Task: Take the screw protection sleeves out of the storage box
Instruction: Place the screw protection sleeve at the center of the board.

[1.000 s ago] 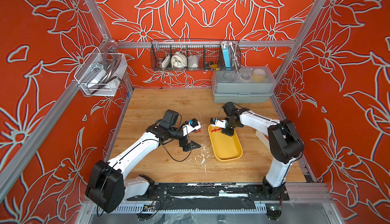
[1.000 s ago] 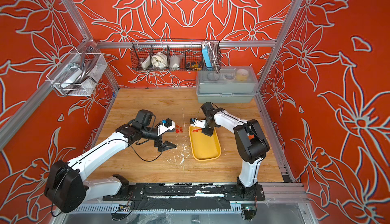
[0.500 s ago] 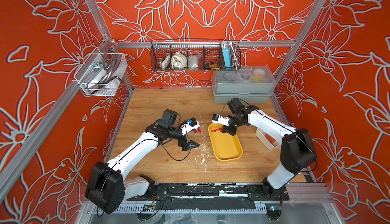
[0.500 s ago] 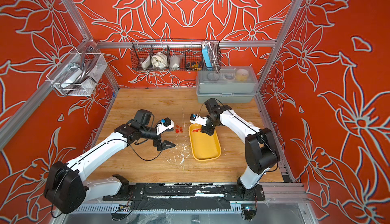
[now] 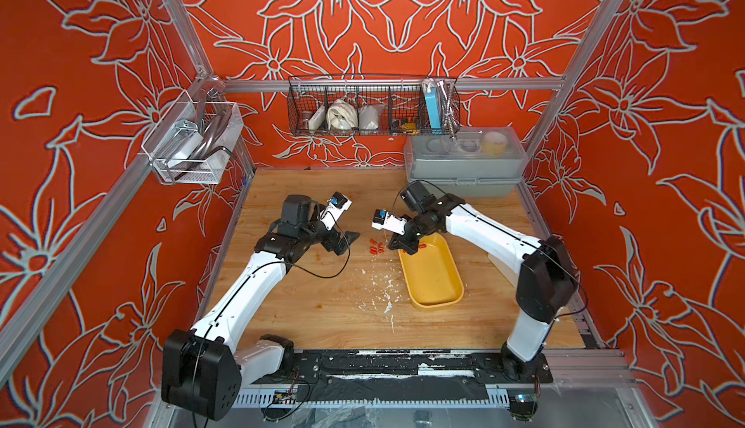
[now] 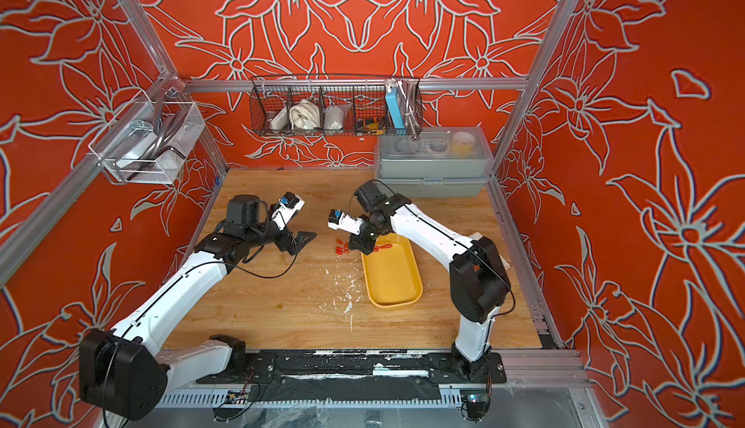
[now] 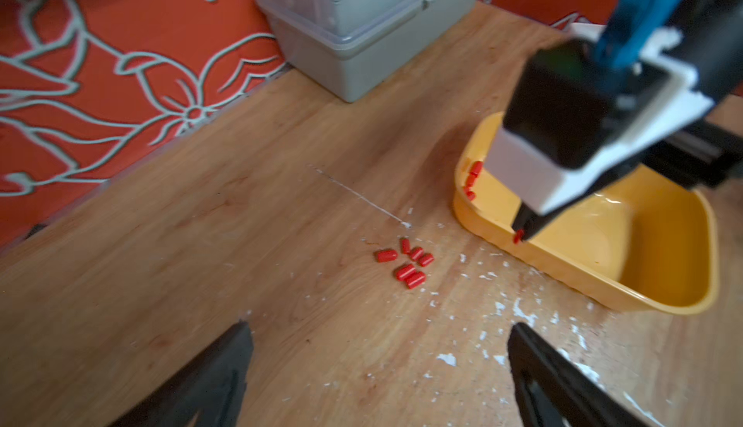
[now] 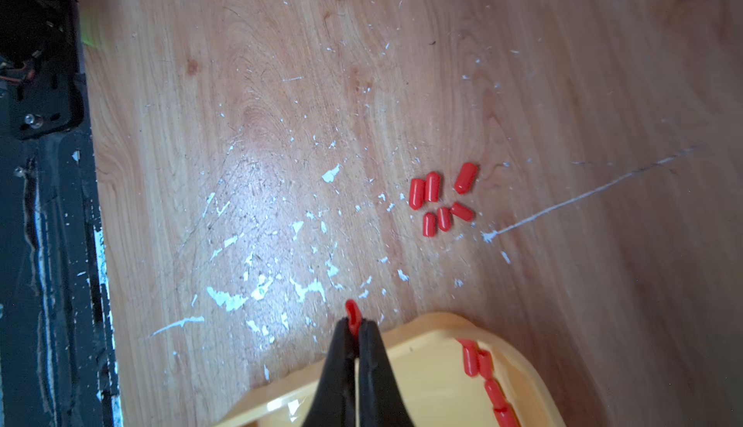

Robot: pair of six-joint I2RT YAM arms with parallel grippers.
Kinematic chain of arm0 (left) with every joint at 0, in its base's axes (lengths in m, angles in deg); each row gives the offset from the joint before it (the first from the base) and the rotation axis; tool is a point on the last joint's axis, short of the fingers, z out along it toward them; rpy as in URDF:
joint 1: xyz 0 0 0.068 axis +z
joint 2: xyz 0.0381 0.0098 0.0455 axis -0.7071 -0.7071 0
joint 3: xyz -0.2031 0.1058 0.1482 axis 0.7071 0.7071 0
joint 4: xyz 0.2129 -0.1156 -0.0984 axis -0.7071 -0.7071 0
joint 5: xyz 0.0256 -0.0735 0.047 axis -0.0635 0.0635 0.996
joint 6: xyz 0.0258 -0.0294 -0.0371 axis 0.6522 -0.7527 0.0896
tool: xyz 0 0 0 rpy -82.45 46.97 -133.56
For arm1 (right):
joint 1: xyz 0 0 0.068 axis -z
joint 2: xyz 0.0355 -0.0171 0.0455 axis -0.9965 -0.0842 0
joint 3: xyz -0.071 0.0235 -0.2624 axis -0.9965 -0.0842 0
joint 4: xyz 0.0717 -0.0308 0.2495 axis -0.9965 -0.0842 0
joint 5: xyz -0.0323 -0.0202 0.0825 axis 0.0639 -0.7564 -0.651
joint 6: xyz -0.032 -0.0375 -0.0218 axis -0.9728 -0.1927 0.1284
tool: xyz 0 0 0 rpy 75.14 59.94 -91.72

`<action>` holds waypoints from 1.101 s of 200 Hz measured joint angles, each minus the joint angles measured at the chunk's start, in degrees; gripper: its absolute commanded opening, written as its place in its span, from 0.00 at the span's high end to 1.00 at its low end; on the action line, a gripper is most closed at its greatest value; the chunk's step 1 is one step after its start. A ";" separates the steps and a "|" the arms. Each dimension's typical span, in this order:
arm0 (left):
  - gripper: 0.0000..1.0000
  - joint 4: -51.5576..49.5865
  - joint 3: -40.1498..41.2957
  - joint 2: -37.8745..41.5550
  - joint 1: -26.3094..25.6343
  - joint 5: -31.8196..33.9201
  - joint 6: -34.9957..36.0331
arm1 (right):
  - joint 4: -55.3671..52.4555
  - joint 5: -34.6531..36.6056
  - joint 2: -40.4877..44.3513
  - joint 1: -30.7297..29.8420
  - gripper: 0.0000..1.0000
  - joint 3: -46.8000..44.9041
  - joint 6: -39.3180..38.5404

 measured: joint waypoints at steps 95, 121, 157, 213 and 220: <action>0.02 4.66 0.68 0.92 1.79 8.09 -3.91 | 0.81 9.44 -15.23 -4.79 1.00 6.05 1.16; 0.02 4.66 0.68 0.94 1.79 7.91 -3.91 | 0.68 11.13 -18.01 -5.92 1.00 8.52 1.14; 0.02 4.57 0.68 0.94 1.79 7.04 -3.89 | 0.04 13.14 -21.53 -6.73 0.86 12.11 1.03; 0.02 3.26 0.68 0.92 1.79 4.09 -3.89 | -2.82 12.83 -20.79 -6.25 0.70 13.03 0.46; 0.02 3.04 0.68 0.92 1.79 3.58 -3.89 | -3.48 12.20 -20.04 -6.08 0.69 13.03 0.44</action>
